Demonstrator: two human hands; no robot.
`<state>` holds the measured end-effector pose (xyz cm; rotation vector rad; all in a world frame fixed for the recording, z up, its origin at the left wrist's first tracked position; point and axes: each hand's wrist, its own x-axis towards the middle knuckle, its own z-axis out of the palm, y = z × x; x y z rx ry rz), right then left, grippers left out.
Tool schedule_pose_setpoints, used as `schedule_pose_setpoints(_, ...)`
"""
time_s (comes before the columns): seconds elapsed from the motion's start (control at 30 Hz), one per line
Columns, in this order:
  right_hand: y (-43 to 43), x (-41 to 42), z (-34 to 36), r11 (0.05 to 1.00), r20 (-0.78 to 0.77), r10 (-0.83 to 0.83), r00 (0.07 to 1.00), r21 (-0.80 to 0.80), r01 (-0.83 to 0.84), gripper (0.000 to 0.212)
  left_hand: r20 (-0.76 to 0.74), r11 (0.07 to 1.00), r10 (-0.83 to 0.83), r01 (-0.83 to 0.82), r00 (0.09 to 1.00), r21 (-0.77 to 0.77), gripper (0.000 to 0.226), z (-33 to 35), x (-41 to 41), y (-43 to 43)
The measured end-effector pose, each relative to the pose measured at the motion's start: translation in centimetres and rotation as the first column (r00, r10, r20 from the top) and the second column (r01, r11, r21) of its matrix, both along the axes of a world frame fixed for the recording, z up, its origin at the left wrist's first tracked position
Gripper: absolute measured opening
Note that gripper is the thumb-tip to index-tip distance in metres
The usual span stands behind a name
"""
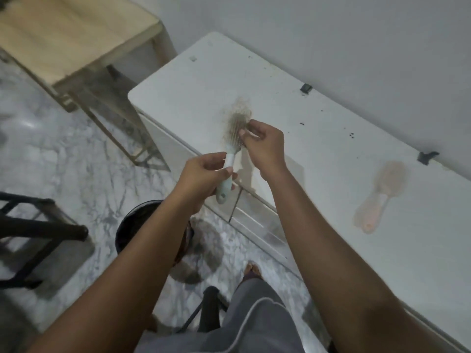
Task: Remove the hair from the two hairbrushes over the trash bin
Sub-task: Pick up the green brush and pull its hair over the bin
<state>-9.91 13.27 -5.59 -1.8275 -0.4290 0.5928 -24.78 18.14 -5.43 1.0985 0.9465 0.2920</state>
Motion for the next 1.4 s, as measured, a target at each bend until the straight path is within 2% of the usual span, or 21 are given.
schedule_pose_setpoints(0.27,9.0,-13.4,-3.4,0.962,0.025,0.274,0.961,-0.012,-0.274,0.033,-0.039,0.976,0.219,-0.220,0.975,-0.007,0.028,-3.1,-14.4,5.8)
schedule_pose_setpoints(0.53,13.3,-22.7,-14.3,0.904,0.005,0.427,0.904,-0.009,-0.427,0.040,-0.056,0.918,0.392,-0.394,0.918,-0.038,0.035,-14.7,-24.0,7.3)
schedule_pose_setpoints(0.87,10.9,-29.0,-28.6,0.829,0.043,0.558,0.829,-0.067,-0.555,0.035,-0.045,0.836,0.530,-0.531,0.847,-0.139,0.035,-28.9,-29.2,2.7)
schedule_pose_setpoints(1.07,7.3,-31.4,-30.7,0.788,0.066,0.615,0.786,-0.085,-0.610,0.041,-0.010,0.792,0.577,-0.562,0.817,-0.239,0.030,-31.1,-31.6,-1.6)
schedule_pose_setpoints(1.17,6.1,-31.9,-30.6,0.760,0.076,0.650,0.756,-0.110,-0.641,0.038,-0.002,0.793,0.578,-0.562,0.816,-0.234,0.032,-30.7,-32.5,-3.0)
schedule_pose_setpoints(1.3,6.5,-31.8,-32.0,0.673,0.056,0.738,0.672,-0.133,-0.728,0.045,-0.030,0.813,0.545,-0.537,0.838,-0.226,0.035,-31.6,-33.3,-2.4)
schedule_pose_setpoints(1.4,7.3,-31.4,-34.0,0.604,0.098,0.797,0.597,-0.166,-0.779,0.050,-0.059,0.819,0.527,-0.525,0.848,-0.232,0.035,-34.0,-33.5,-1.0)
